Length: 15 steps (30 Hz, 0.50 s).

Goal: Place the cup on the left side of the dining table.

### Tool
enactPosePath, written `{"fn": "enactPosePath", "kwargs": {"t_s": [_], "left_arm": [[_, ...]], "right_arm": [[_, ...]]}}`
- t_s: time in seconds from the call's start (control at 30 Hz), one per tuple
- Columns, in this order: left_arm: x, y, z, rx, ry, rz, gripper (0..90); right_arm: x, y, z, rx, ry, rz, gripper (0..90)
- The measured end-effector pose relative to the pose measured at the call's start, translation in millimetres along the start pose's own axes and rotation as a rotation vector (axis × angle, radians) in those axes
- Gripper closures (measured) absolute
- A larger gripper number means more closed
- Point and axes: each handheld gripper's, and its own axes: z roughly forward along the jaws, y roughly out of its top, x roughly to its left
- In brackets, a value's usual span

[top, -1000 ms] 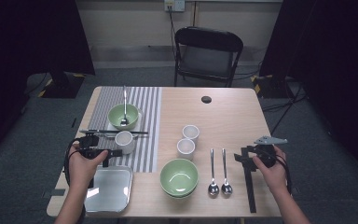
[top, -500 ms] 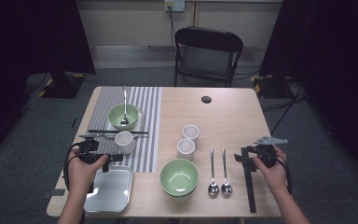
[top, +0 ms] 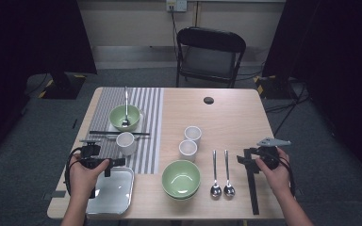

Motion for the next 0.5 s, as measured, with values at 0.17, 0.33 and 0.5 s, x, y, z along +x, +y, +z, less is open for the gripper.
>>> {"fn": "enactPosePath", "kwargs": {"t_s": [0.17,0.33,0.5], "left_arm": [[0.0,-1.8,-0.8,-0.008,-0.006,0.002,28.6],[1.2,-4.1,-0.3,-0.008,-0.007,0.002,28.6],[2.5,-7.4,0.5,-0.005,-0.010,0.004,28.6]], "right_arm": [[0.0,-0.5,0.5,0.002,-0.003,-0.003,25.6],[0.4,-1.0,0.5,0.003,-0.001,-0.006,25.6],[1.8,-1.0,-0.2,0.003,0.000,-0.009,25.6]]}}
